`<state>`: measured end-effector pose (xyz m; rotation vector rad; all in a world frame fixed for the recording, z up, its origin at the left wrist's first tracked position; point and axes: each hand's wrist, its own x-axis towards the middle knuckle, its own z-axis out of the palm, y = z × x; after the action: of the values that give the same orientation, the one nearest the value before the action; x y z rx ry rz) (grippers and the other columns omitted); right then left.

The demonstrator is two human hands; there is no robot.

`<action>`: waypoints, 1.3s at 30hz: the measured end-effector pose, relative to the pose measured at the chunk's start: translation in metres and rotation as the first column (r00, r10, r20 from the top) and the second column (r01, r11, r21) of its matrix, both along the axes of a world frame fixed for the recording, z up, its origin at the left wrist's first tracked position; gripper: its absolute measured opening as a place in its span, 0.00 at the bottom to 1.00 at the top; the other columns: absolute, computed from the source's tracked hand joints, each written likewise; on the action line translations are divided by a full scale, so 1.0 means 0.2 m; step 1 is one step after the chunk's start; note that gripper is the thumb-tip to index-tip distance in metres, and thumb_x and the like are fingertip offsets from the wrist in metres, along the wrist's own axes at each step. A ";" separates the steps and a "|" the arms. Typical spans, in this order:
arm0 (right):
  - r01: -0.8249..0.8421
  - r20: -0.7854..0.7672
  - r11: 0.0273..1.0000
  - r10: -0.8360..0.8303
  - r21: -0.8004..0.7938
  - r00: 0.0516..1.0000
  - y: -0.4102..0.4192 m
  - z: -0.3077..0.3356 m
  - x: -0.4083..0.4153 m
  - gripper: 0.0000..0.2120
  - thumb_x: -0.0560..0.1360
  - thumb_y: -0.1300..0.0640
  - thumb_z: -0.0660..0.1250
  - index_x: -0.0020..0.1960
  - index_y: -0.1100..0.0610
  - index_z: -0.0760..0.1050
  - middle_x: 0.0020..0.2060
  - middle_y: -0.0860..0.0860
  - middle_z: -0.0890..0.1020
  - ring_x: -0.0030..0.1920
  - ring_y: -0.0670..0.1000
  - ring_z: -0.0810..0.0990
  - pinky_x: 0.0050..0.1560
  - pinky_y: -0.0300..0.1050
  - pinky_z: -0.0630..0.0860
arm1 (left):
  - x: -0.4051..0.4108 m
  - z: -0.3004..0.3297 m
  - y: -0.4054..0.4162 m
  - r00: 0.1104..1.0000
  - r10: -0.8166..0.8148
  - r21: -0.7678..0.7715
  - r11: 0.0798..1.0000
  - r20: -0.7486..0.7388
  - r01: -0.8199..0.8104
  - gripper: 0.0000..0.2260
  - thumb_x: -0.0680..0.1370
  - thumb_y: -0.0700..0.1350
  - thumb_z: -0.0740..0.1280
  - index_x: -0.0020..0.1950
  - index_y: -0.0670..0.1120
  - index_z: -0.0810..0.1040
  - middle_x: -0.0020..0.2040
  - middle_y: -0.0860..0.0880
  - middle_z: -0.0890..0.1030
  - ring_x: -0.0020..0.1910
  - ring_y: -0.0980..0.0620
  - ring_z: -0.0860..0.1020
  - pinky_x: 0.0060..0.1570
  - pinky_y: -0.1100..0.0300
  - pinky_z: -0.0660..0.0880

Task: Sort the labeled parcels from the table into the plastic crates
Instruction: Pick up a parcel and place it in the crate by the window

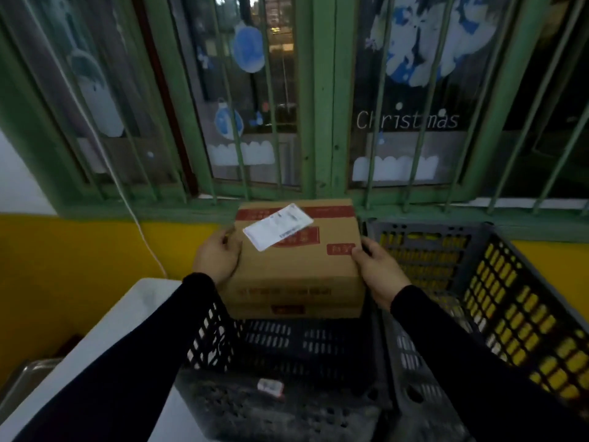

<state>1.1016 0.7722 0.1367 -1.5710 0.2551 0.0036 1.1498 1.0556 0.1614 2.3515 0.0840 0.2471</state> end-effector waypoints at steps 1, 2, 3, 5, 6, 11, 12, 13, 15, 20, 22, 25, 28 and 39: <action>-0.003 -0.050 0.999 0.001 -0.049 0.999 0.01 -0.03 0.03 0.19 0.84 0.52 0.58 0.74 0.52 0.65 0.63 0.51 0.78 0.56 0.53 0.80 0.54 0.51 0.80 | 0.04 -0.05 0.01 0.999 -0.033 0.045 0.998 -0.031 0.034 0.19 0.83 0.49 0.59 0.74 0.48 0.69 0.56 0.44 0.81 0.50 0.43 0.78 0.45 0.55 0.73; 0.006 -0.091 0.995 -0.015 -0.098 0.996 0.03 -0.08 0.07 0.19 0.83 0.53 0.59 0.73 0.53 0.66 0.63 0.52 0.78 0.56 0.54 0.80 0.56 0.53 0.79 | 0.08 -0.10 0.02 0.995 -0.061 0.082 0.994 -0.073 0.067 0.19 0.84 0.48 0.58 0.75 0.48 0.68 0.59 0.43 0.80 0.53 0.41 0.78 0.46 0.54 0.72; 0.015 -0.124 0.988 -0.034 -0.152 0.992 0.05 -0.10 0.10 0.16 0.83 0.55 0.60 0.70 0.54 0.68 0.62 0.52 0.79 0.55 0.54 0.80 0.57 0.53 0.79 | 0.14 -0.15 0.03 0.991 -0.087 0.119 0.988 -0.101 0.098 0.19 0.84 0.47 0.58 0.75 0.48 0.67 0.66 0.42 0.77 0.58 0.40 0.76 0.50 0.53 0.72; 0.030 -0.194 0.968 -0.080 -0.247 0.978 0.10 -0.13 0.15 0.10 0.82 0.59 0.62 0.63 0.54 0.70 0.58 0.51 0.79 0.54 0.54 0.79 0.56 0.50 0.79 | 0.23 -0.24 0.03 0.973 -0.154 0.189 0.964 -0.173 0.186 0.20 0.84 0.44 0.56 0.76 0.47 0.65 0.71 0.42 0.72 0.64 0.39 0.74 0.57 0.52 0.72; 0.025 -0.238 0.958 -0.096 -0.286 0.967 0.12 -0.16 0.17 0.11 0.81 0.60 0.63 0.63 0.54 0.69 0.57 0.50 0.77 0.55 0.56 0.78 0.54 0.48 0.78 | 0.26 -0.28 0.02 0.955 -0.191 0.209 0.948 -0.228 0.240 0.20 0.84 0.45 0.55 0.76 0.46 0.65 0.71 0.41 0.72 0.64 0.39 0.74 0.59 0.52 0.72; -0.003 -0.409 0.915 -0.177 -0.404 0.895 0.23 -0.34 0.29 0.31 0.75 0.55 0.72 0.72 0.62 0.62 0.67 0.59 0.73 0.64 0.62 0.74 0.63 0.52 0.74 | 0.37 -0.47 -0.01 0.862 -0.263 0.164 0.917 -0.434 0.363 0.22 0.84 0.50 0.54 0.78 0.47 0.59 0.70 0.37 0.70 0.64 0.36 0.73 0.61 0.48 0.71; -0.013 -0.441 0.911 -0.187 -0.412 0.878 0.23 -0.39 0.32 0.32 0.76 0.54 0.71 0.73 0.62 0.61 0.68 0.60 0.72 0.65 0.62 0.73 0.62 0.51 0.74 | 0.38 -0.51 -0.01 0.853 -0.266 0.149 0.919 -0.449 0.365 0.23 0.84 0.50 0.54 0.78 0.47 0.58 0.70 0.36 0.70 0.63 0.34 0.72 0.61 0.47 0.71; -0.019 -0.461 0.911 -0.190 -0.413 0.867 0.23 -0.43 0.33 0.31 0.76 0.54 0.70 0.73 0.63 0.61 0.68 0.60 0.72 0.66 0.62 0.73 0.61 0.49 0.73 | 0.39 -0.54 -0.02 0.847 -0.266 0.133 0.923 -0.461 0.362 0.22 0.84 0.49 0.54 0.78 0.47 0.59 0.68 0.34 0.71 0.62 0.33 0.72 0.59 0.46 0.71; -0.018 -0.483 0.918 -0.192 -0.397 0.854 0.24 -0.53 0.37 0.33 0.76 0.53 0.70 0.75 0.63 0.60 0.70 0.60 0.71 0.67 0.62 0.72 0.64 0.50 0.73 | 0.40 -0.58 -0.04 0.840 -0.283 0.062 0.935 -0.464 0.349 0.20 0.85 0.46 0.53 0.77 0.45 0.61 0.67 0.34 0.72 0.62 0.32 0.72 0.59 0.46 0.71; 0.058 -0.483 0.926 -0.247 -0.373 0.840 0.20 -0.78 0.46 0.37 0.74 0.57 0.68 0.78 0.55 0.56 0.72 0.60 0.68 0.68 0.63 0.70 0.68 0.53 0.70 | 0.45 -0.73 -0.06 0.813 -0.306 -0.011 0.938 -0.495 0.346 0.20 0.84 0.40 0.54 0.76 0.44 0.61 0.76 0.44 0.63 0.74 0.44 0.64 0.68 0.62 0.60; 0.107 -0.450 0.935 -0.260 -0.338 0.855 0.21 -0.79 0.46 0.36 0.74 0.60 0.68 0.78 0.53 0.58 0.70 0.59 0.71 0.66 0.63 0.73 0.65 0.53 0.73 | 0.48 -0.77 -0.06 0.819 -0.290 -0.008 0.944 -0.494 0.330 0.20 0.83 0.40 0.56 0.76 0.45 0.62 0.77 0.44 0.61 0.74 0.44 0.63 0.70 0.61 0.60; 0.133 -0.397 0.921 -0.284 -0.366 0.873 0.23 -0.81 0.49 0.34 0.77 0.57 0.67 0.79 0.51 0.57 0.75 0.57 0.65 0.70 0.62 0.69 0.69 0.52 0.69 | 0.49 -0.82 -0.08 0.831 -0.290 -0.018 0.947 -0.474 0.321 0.22 0.82 0.38 0.58 0.76 0.46 0.64 0.78 0.44 0.57 0.74 0.43 0.61 0.68 0.62 0.62; 0.008 -0.403 0.859 -0.248 -0.512 0.881 0.25 -0.81 0.47 0.33 0.78 0.50 0.64 0.80 0.50 0.55 0.79 0.54 0.54 0.75 0.60 0.62 0.73 0.48 0.63 | 0.48 -0.85 -0.09 0.799 -0.301 0.079 0.915 -0.520 0.395 0.27 0.78 0.47 0.60 0.78 0.50 0.60 0.79 0.44 0.48 0.76 0.42 0.56 0.71 0.61 0.61; -0.192 -0.480 0.780 -0.154 -0.596 0.864 0.30 -0.80 0.43 0.57 0.63 0.32 0.75 0.80 0.43 0.45 0.78 0.51 0.39 0.77 0.61 0.50 0.76 0.54 0.60 | 0.55 -0.92 -0.10 0.704 -0.365 0.287 0.726 -0.610 0.625 0.47 0.71 0.59 0.73 0.79 0.60 0.44 0.79 0.46 0.34 0.77 0.38 0.37 0.76 0.50 0.53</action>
<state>1.1872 0.8324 -0.0231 -2.2373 0.7165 0.3966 1.2593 1.0357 -0.0229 2.7491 -0.4339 -0.7443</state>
